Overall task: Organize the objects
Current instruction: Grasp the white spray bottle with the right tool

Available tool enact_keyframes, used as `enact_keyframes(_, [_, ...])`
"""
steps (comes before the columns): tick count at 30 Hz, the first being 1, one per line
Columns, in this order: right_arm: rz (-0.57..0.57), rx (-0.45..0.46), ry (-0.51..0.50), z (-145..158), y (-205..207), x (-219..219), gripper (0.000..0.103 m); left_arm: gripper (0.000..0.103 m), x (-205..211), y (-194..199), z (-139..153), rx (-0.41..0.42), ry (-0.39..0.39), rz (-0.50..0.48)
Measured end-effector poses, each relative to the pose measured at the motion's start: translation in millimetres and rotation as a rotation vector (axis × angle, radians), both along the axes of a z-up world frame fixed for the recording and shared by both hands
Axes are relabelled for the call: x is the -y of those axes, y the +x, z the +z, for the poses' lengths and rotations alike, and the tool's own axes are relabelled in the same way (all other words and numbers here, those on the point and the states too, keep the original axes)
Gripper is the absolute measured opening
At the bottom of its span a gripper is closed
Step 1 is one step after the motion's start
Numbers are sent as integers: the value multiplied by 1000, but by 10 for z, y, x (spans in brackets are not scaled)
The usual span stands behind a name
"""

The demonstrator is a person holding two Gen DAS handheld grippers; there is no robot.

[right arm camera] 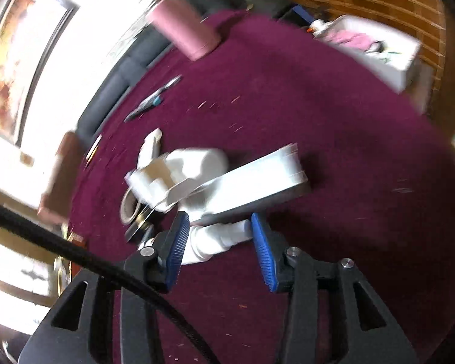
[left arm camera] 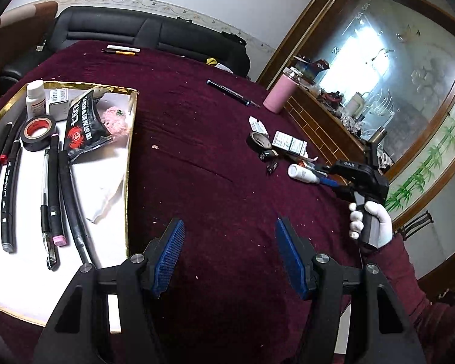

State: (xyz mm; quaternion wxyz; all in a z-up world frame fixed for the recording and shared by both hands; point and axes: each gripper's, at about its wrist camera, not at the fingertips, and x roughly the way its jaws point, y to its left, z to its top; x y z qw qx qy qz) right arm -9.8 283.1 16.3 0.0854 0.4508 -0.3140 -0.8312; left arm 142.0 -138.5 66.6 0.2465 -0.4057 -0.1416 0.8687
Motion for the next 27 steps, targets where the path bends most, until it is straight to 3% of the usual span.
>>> enact_keyframes(5, [274, -19, -9, 50, 35, 583, 42, 56, -39, 6, -27, 16, -17, 3])
enact_keyframes(9, [297, -89, 192, 285, 91, 846, 45, 56, -88, -15, -48, 25, -17, -4])
enact_keyframes(12, [323, -121, 284, 383, 95, 977, 51, 56, -129, -28, -63, 29, -18, -17])
enact_keyframes(24, [545, -114, 493, 113, 282, 1623, 51, 56, -127, 1, -64, 41, -18, -23])
enact_keyframes(27, [499, -89, 560, 41, 297, 1636, 30, 56, -141, -19, -88, 54, -18, -27])
